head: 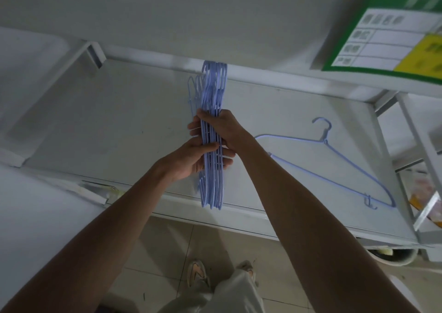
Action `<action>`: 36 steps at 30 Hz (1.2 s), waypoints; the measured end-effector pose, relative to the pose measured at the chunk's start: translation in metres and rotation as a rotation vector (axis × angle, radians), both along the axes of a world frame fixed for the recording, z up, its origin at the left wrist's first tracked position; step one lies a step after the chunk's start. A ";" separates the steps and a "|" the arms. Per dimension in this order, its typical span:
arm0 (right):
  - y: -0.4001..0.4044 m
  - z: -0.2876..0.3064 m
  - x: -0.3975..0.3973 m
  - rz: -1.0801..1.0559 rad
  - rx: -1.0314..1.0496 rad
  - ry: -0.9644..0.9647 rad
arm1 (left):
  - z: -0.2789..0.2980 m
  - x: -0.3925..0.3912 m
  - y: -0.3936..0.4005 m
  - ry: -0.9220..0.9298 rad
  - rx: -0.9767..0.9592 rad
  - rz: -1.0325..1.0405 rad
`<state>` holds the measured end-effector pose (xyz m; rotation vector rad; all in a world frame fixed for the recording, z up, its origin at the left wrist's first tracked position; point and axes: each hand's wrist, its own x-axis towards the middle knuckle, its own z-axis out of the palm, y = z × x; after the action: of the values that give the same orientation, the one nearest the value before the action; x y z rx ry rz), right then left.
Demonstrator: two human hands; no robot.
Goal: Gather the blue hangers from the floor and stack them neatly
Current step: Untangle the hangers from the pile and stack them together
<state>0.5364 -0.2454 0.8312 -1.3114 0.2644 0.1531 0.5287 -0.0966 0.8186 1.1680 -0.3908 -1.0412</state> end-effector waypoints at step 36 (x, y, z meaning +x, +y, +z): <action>-0.246 -0.024 -0.229 -0.270 -1.437 0.686 | 0.031 -0.039 -0.068 0.003 0.029 0.129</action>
<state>0.3078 -0.4915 0.8072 -2.5870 1.2949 0.1813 0.4901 -0.1649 0.8495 1.2014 -0.2946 -0.9390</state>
